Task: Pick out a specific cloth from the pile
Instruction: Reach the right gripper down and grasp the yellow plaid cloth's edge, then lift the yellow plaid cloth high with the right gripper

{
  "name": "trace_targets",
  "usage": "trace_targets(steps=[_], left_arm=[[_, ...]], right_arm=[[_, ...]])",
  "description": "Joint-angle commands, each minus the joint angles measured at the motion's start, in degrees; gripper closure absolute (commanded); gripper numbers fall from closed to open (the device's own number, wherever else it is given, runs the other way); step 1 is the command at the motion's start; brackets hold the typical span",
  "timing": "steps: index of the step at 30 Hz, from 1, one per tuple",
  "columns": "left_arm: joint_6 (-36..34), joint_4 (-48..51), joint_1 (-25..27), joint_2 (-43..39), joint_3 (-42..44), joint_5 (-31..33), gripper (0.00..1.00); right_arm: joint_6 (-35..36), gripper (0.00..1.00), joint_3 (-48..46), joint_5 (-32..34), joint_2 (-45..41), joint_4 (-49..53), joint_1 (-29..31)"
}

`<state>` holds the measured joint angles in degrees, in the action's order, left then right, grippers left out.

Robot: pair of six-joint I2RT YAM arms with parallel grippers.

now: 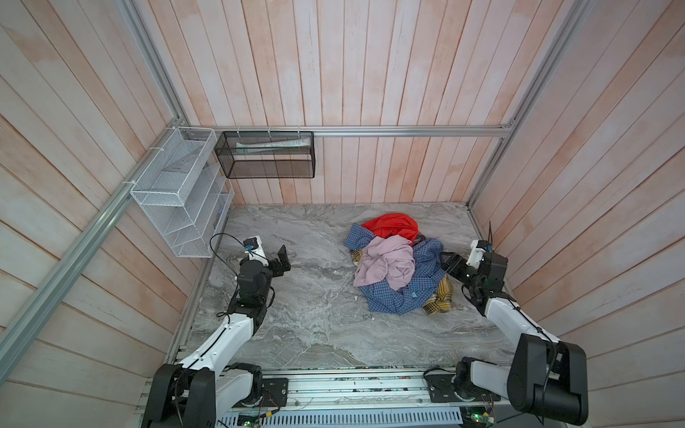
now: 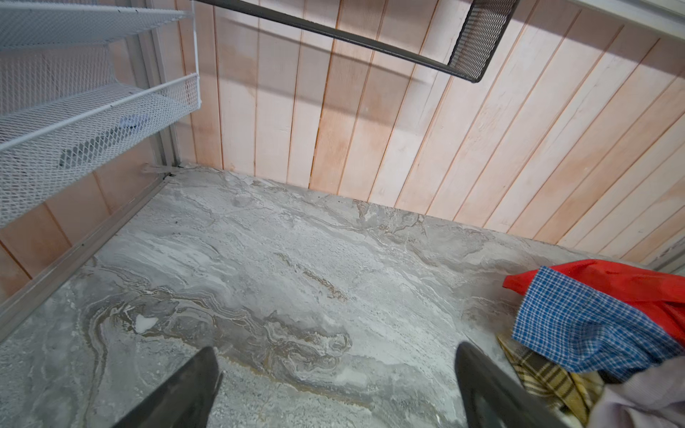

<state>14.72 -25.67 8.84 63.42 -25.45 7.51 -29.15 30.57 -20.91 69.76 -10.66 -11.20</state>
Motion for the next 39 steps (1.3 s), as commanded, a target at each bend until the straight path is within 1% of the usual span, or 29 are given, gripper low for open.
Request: trace_targets(steps=[1,4,6,10,12,16,19,24,27,30,33,38,39], left_arm=[[1.1,-0.4,1.0,0.7,0.5,-1.0,0.0],[1.0,-1.3,1.5,1.6,0.7,-1.1,0.0],[1.1,-1.7,1.6,1.9,0.8,-1.3,0.0],[1.5,-2.2,1.7,1.5,1.4,-1.5,0.0],[1.5,-2.4,1.7,1.3,1.4,-1.5,0.0],[1.4,-2.2,1.7,0.7,1.5,-1.4,0.0],[1.5,-2.0,1.7,-0.1,1.6,-1.4,0.0],[1.9,-2.1,1.7,-1.2,2.8,-0.5,0.0],[1.9,-1.4,1.7,-2.0,3.1,-0.3,0.0],[1.6,-0.6,1.6,-3.3,3.4,0.3,0.0],[1.7,-0.7,1.6,-4.2,4.1,0.8,0.0],[1.5,-0.5,1.7,-4.2,3.9,1.3,0.0],[1.4,-0.3,1.7,-4.3,3.7,1.5,0.0]], right_arm=[[-1.7,0.25,2.8,3.0,-1.1,14.0,-0.6],[-0.3,0.28,3.5,2.3,-1.6,20.4,-0.6],[-0.2,0.29,3.3,3.1,-2.8,24.2,-0.4],[-2.3,0.29,-0.1,4.7,-5.8,26.8,-0.6],[-2.5,0.29,-0.8,5.6,-5.9,28.4,-0.5],[-1.3,0.32,-0.4,6.7,-3.7,30.2,0.8],[-1.3,0.36,0.0,7.1,-1.3,30.9,2.4],[-2.0,0.38,-0.2,8.4,2.7,28.9,4.7],[-1.5,0.45,0.6,8.5,5.7,29.0,5.0],[-0.8,0.54,0.9,9.5,6.6,29.6,5.0],[-0.3,0.68,0.5,10.2,7.3,29.4,5.0],[0.1,0.96,1.7,9.6,9.8,28.7,4.9],[0.1,1.0,2.0,9.5,9.7,28.4,4.7]])
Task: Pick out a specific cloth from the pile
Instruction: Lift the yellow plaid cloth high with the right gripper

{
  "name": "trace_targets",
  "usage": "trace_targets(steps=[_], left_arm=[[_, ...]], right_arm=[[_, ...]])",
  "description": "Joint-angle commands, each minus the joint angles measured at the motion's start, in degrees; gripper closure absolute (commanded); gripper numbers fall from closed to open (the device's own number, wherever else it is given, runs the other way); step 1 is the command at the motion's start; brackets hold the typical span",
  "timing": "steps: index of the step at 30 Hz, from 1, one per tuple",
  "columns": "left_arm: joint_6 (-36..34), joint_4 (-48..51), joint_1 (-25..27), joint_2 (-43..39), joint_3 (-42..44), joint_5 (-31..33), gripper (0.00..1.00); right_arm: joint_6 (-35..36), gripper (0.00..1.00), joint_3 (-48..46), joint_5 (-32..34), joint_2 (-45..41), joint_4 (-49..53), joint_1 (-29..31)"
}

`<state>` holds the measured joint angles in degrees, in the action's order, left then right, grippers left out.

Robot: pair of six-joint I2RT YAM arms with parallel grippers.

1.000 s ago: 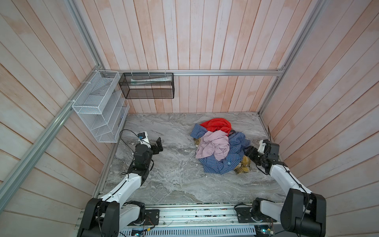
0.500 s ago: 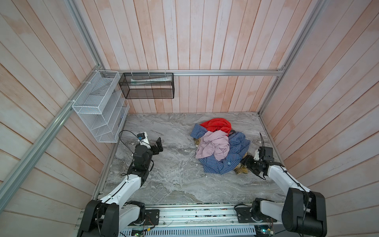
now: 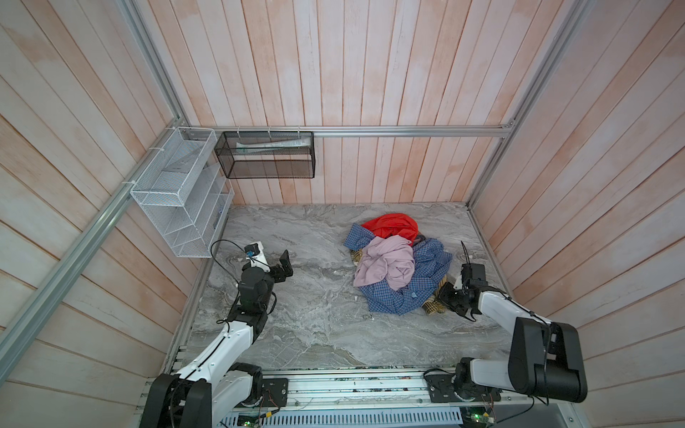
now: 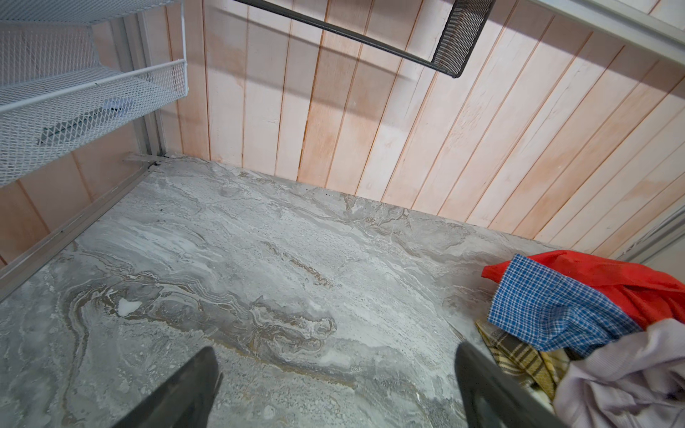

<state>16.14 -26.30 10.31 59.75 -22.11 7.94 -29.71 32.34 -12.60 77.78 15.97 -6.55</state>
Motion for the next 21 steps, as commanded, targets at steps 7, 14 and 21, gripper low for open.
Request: trace_targets(steps=[7,14,21], left_arm=[[0.5,1.1,0.2,-0.5,-0.3,0.4,0.0],[0.6,2.7,0.2,-0.3,-1.2,-0.2,0.0],[0.6,5.1,0.2,-0.3,-2.5,-0.9,0.0]], right_arm=[[-3.3,1.0,1.7,-2.3,-9.9,-2.8,-2.5],[-6.6,1.0,6.9,-4.8,-21.6,-5.5,-2.1],[-4.5,1.0,19.0,-2.9,-25.3,-3.0,-1.4]])
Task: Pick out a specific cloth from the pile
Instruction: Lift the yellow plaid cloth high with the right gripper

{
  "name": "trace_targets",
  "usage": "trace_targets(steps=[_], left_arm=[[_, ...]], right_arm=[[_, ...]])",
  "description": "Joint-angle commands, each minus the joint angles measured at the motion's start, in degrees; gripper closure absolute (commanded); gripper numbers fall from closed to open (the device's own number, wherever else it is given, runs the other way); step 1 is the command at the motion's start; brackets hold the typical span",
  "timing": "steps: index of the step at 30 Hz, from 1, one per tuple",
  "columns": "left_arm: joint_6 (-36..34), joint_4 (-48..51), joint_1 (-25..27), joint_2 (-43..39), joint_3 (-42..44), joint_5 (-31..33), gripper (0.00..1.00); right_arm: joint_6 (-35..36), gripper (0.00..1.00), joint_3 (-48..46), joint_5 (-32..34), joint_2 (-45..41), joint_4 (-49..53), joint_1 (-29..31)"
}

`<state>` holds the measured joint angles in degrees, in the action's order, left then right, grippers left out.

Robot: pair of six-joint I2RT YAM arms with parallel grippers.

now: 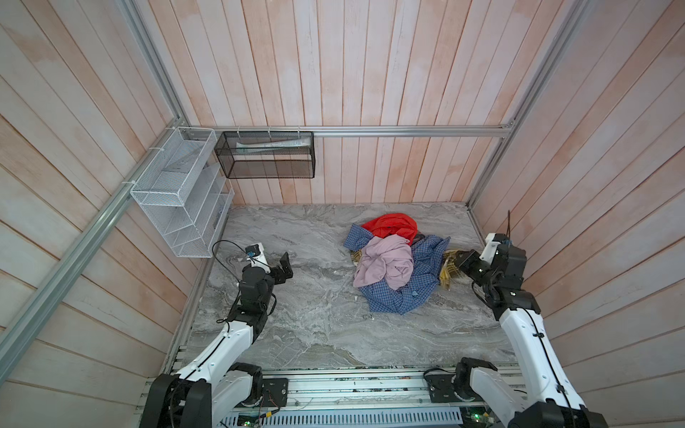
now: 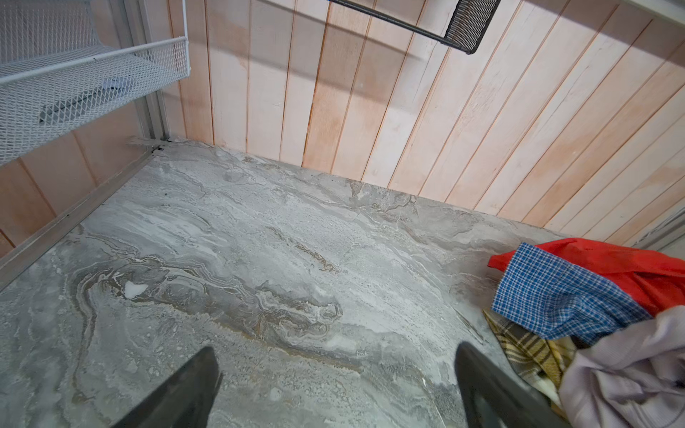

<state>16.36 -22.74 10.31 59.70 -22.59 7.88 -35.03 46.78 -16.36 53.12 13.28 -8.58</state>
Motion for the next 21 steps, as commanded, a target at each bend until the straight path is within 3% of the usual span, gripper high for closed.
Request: trace_targets(steps=[1,12,21], left_arm=[[0.7,1.7,0.2,-0.2,-2.2,-0.9,0.0],[2.6,3.4,0.4,1.7,-3.9,-2.7,0.0],[2.4,4.3,1.9,4.2,-5.6,-5.0,0.0]], right_arm=[[1.1,1.0,6.6,1.1,-0.7,-0.1,0.8],[4.9,1.0,29.0,5.0,5.0,-1.5,3.1],[8.7,1.0,43.1,5.6,17.0,-1.7,5.7]])
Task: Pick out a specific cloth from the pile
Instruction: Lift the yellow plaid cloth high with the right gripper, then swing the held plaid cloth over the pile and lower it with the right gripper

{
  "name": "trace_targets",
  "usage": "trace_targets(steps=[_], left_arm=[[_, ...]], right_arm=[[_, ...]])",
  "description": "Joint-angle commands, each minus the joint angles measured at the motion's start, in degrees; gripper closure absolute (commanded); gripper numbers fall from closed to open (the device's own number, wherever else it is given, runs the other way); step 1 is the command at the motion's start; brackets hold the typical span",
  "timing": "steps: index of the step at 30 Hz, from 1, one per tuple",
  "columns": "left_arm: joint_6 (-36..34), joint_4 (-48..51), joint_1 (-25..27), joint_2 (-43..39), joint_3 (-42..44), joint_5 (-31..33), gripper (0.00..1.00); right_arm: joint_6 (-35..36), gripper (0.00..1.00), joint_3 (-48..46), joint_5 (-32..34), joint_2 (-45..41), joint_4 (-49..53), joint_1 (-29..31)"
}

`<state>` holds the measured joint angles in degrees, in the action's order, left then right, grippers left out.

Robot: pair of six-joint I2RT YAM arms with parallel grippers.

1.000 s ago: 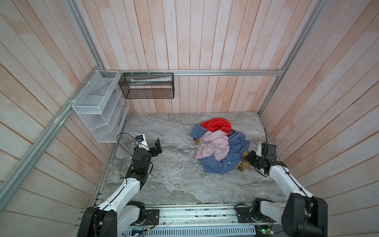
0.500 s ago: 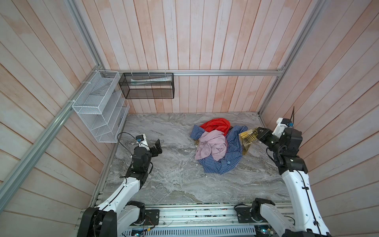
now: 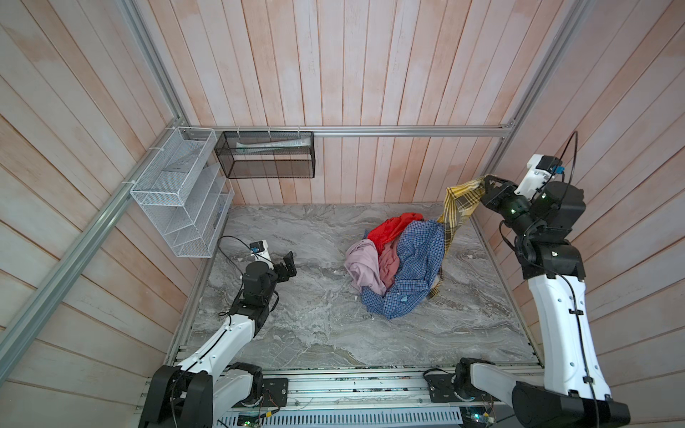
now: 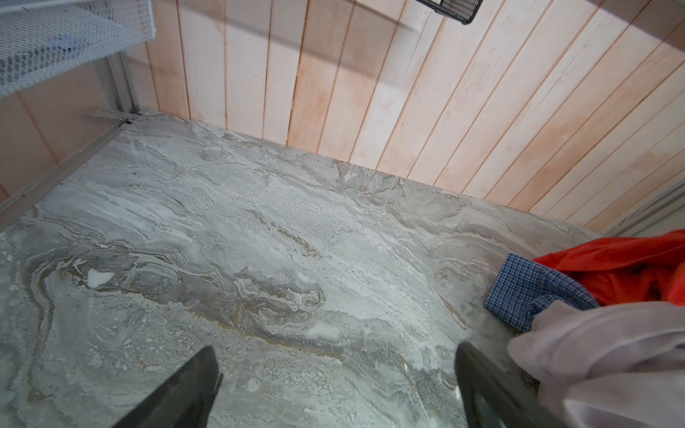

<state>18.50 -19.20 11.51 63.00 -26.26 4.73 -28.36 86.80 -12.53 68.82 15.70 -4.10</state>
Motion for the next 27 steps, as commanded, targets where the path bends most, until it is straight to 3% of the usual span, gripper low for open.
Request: trace_targets(steps=[1,10,13,21,24,27], left_arm=[[0.3,0.7,0.8,1.4,-2.2,-2.9,0.0],[1.2,-0.2,2.2,5.1,-3.9,-7.7,0.03],[0.8,1.1,2.5,5.2,-4.4,-7.6,0.03],[1.3,1.4,2.6,3.9,-3.5,-6.1,0.03],[1.7,1.5,2.6,3.8,-3.3,-6.1,0.03],[1.6,1.9,2.7,3.5,-3.4,-6.1,0.03]], right_arm=[[2.2,1.0,3.9,1.7,2.2,-4.7,2.4],[7.0,1.0,8.2,0.2,14.2,-2.2,20.4],[6.1,1.0,7.5,1.5,16.2,-4.1,23.0],[3.0,1.0,9.3,-2.9,25.1,-8.9,32.4],[2.7,1.0,17.0,-4.8,31.4,-8.2,36.5],[5.6,1.0,33.0,-4.5,39.3,-0.5,40.3]])
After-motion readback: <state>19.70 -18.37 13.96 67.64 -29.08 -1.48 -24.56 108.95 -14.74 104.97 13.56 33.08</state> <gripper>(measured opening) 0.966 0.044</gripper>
